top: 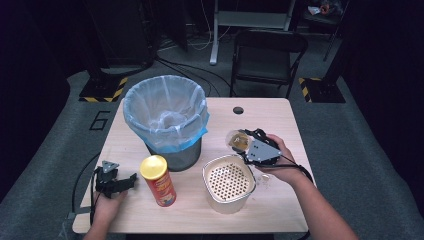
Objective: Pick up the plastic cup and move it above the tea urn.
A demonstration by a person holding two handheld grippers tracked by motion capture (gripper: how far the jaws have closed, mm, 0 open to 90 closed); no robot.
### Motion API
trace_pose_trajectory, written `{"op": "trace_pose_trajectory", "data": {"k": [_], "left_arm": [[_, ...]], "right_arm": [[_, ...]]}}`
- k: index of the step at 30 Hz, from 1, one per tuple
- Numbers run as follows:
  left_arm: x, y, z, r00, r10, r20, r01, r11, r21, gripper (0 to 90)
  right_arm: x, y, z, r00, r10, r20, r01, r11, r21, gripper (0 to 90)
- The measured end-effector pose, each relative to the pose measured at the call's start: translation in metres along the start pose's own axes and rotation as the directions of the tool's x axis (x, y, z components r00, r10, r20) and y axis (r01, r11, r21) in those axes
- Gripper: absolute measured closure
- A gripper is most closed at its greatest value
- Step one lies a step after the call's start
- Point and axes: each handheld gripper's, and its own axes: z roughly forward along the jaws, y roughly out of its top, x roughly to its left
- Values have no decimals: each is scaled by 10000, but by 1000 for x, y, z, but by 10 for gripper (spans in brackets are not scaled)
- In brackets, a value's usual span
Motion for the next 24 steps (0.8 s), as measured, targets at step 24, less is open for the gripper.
{"op": "trace_pose_trajectory", "data": {"k": [24], "left_arm": [[0, 0, 0, 10000, 2, 3, -2, 10000, 5, 149]], "right_arm": [[70, 25, -1, 6566, -7531, 415, 7244, 6450, 2434, 431]]}}
